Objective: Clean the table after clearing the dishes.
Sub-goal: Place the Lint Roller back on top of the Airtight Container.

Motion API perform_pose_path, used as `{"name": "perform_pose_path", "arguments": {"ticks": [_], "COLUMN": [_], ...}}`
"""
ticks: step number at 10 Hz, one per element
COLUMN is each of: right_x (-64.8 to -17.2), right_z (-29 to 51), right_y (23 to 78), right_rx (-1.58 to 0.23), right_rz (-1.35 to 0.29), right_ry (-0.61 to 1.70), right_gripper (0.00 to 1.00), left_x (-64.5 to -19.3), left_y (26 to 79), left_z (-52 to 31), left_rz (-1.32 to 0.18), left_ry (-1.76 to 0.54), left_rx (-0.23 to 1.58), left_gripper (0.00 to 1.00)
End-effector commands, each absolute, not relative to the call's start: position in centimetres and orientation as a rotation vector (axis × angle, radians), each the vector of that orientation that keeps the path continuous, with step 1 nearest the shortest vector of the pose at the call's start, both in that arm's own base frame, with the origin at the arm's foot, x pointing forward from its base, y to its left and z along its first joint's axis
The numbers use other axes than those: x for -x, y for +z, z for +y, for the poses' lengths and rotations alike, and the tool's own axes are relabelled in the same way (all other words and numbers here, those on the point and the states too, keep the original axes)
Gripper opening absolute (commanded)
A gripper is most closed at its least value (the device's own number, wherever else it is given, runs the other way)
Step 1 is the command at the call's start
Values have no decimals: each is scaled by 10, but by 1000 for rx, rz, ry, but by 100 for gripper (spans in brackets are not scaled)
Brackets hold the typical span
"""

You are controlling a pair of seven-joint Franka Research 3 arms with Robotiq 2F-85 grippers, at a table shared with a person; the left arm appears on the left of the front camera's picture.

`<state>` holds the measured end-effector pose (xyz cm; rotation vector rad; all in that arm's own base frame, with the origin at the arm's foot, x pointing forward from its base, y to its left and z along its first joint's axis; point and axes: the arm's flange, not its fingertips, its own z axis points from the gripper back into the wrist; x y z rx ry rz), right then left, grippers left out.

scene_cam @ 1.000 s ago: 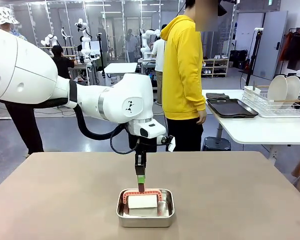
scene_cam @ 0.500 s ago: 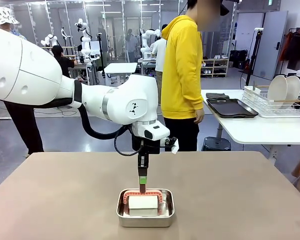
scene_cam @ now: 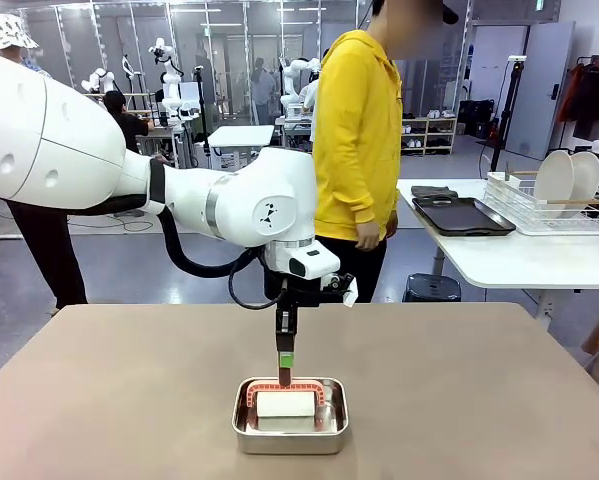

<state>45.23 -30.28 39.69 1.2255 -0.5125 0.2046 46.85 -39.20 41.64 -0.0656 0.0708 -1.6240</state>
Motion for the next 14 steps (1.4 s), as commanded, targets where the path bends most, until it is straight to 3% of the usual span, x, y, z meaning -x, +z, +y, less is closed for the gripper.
{"name": "perform_pose_path", "arguments": {"ticks": [1, 6, 7, 8, 9, 11, 12, 13, 14], "right_x": [-448, -448, -448, -448, -448, -448, -448, -448, -448], "right_z": [-298, -298, -298, -298, -298, -298, -298, -298, -298], "right_y": [399, 399, 399, 399, 399, 399, 399, 399, 399], "right_rx": [-1230, -1230, -1230, -1230, -1230, -1230, -1230, -1230, -1230], "right_rz": [-524, -524, -524, -524, -524, -524, -524, -524, -524], "right_ry": [205, 205, 205, 205, 205, 205, 205, 205, 205], "right_gripper": [100, 100, 100, 100, 100, 100, 100, 100, 100], "left_x": [-471, -469, -470, -470, -472, -473, -471, -470, -469], "left_y": [413, 416, 421, 431, 439, 458, 472, 487, 502], "left_z": [-390, -392, -389, -382, -373, -357, -351, -342, -330], "left_rz": [60, 72, 56, 50, 40, 63, 60, 34, 5], "left_ry": [-1616, -1623, -1619, -1599, -1561, -1535, -1552, -1553, -1532], "left_rx": [61, 66, 81, 27, 17, 24, 58, 100, 86], "left_gripper": [21, 21, 57, 70, 100, 100, 91, 100, 100]}}
